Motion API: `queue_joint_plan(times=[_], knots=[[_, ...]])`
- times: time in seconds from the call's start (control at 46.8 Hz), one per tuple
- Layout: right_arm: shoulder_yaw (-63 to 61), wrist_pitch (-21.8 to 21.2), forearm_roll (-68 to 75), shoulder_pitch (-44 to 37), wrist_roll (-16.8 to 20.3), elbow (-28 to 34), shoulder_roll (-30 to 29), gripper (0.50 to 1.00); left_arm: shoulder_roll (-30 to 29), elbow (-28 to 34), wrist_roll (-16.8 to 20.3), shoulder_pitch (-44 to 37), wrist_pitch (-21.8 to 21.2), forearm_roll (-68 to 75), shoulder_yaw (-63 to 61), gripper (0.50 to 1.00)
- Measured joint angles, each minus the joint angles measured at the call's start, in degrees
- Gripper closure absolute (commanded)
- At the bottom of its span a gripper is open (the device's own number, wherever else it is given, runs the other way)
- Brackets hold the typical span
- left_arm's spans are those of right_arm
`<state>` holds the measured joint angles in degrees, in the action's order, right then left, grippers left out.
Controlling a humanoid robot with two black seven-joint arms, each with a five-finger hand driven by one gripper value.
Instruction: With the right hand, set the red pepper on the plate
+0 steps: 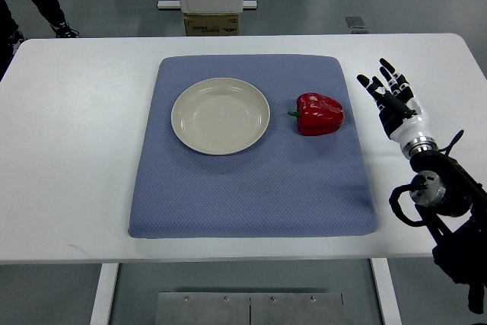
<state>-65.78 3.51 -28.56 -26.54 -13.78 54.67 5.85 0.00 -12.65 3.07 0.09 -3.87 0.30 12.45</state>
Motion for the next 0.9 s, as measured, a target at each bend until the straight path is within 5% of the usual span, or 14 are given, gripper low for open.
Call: queue_joint_plan(times=[0.556, 0.898], knots=[[4.7, -3.5, -6.6, -1.0, -1.8, 0.8, 3.5, 0.553, 0.0, 0.0, 0.0, 0.0, 0.0, 0.0, 0.0, 0.5], [15.3, -7.1, -18.3, -5.6, -4.4, 0.8, 9.7, 0.525, 0.0, 0.0, 0.0, 0.0, 0.0, 0.0, 0.0, 0.5]])
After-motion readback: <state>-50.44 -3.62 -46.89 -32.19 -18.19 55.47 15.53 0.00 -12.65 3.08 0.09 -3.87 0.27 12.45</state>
